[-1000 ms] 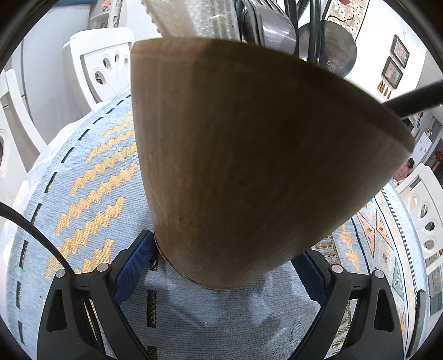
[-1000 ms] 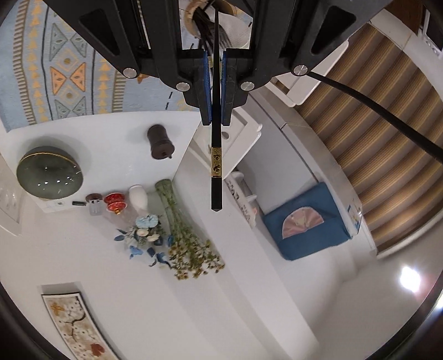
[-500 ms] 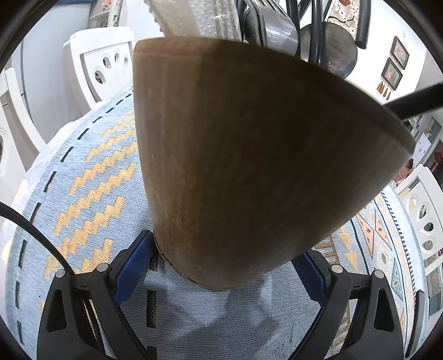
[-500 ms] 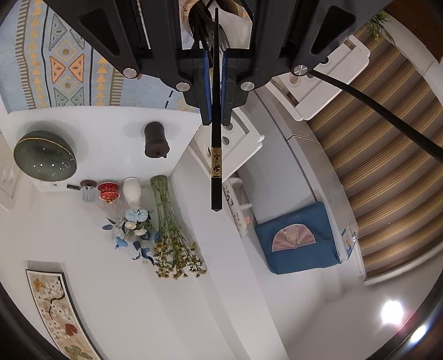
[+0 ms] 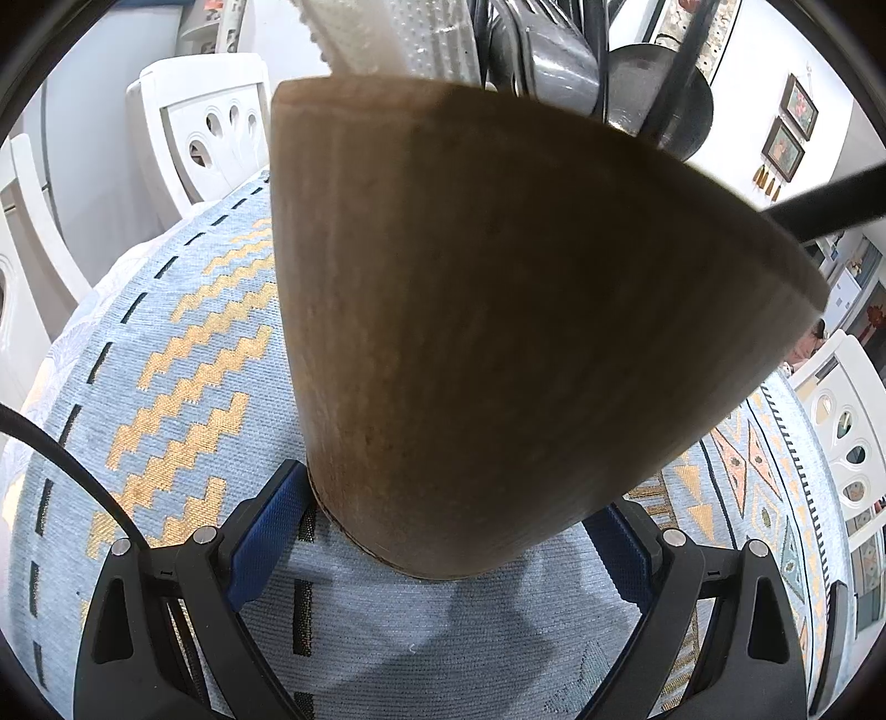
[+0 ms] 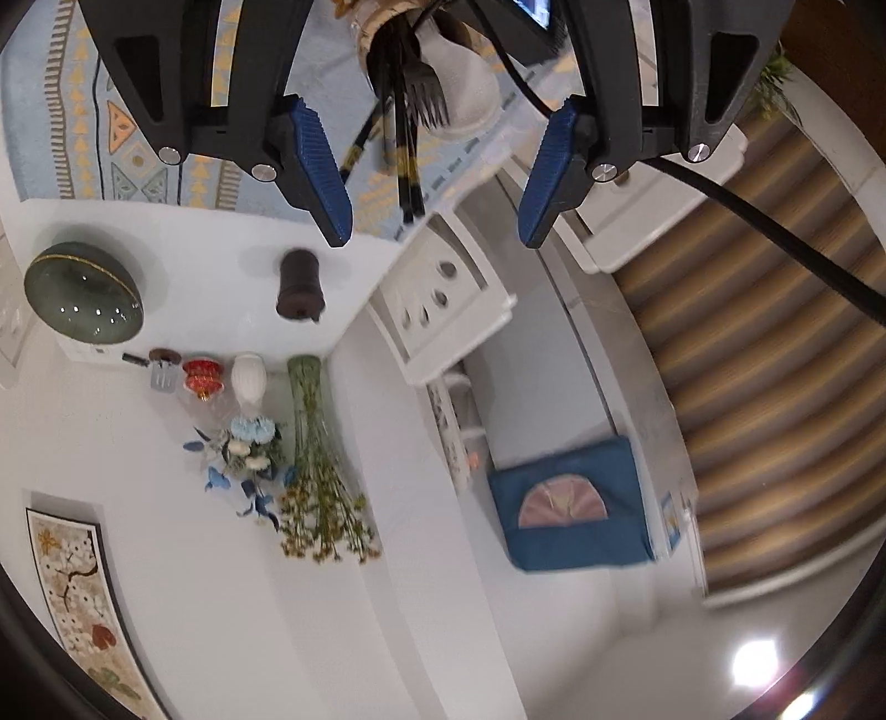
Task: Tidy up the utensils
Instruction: 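Lower the wooden holder with the left gripper onto the cloth and release it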
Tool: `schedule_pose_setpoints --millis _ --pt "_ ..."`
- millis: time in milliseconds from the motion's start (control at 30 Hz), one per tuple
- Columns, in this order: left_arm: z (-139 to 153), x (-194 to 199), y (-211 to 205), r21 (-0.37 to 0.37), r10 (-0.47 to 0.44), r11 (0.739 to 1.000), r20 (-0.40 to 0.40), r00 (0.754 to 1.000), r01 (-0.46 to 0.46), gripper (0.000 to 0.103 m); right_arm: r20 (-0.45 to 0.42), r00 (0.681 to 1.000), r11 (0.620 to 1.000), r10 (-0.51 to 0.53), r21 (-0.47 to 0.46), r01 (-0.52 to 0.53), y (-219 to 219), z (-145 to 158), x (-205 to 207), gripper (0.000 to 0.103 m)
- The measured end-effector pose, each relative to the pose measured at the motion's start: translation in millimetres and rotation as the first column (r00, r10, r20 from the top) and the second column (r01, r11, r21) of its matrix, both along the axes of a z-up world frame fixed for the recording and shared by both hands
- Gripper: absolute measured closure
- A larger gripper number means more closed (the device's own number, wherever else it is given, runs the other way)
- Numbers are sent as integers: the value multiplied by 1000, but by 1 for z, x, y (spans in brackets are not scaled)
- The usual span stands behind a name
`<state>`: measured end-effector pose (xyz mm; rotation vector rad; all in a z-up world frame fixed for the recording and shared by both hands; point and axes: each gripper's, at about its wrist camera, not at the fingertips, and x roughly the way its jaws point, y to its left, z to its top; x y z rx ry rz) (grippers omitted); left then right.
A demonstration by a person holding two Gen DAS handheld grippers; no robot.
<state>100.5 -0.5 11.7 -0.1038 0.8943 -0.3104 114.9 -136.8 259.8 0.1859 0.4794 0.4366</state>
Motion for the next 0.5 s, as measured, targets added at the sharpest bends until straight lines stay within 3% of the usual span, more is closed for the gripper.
schedule_pose_setpoints --millis 167,300,500 --pt "3 -2 0 -2 -1 1000 1 1000 1 9 33 998 998 -45 35 44 -17 24 -8 43" --pt "5 -2 1 -9 -2 1000 -2 1000 2 8 15 995 986 -104 133 101 -41 41 -22 42" --pt "10 -19 6 -39 -11 999 -35 999 10 8 25 981 962 -192 200 184 -75 66 -67 42"
